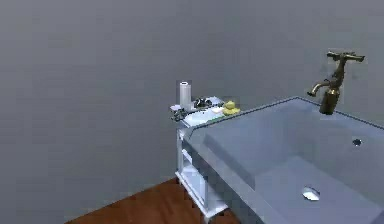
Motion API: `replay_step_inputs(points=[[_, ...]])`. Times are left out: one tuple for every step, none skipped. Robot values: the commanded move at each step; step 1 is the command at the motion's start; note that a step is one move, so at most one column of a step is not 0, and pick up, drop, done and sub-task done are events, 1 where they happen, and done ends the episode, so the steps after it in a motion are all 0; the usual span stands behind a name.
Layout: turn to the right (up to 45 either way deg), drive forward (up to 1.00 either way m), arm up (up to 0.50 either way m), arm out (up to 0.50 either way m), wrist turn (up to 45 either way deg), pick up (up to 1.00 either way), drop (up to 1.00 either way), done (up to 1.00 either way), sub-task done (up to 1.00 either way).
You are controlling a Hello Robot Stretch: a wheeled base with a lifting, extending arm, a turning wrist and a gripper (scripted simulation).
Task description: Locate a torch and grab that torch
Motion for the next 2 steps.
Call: replay_step_inputs(points=[[-45.0, 0.00, 0.00, 0.00, 0.0, 0.00, 0.00, 0.00, 0.00], [-45.0, 0.00, 0.00, 0.00, 0.0, 0.00, 0.00, 0.00, 0.00]])
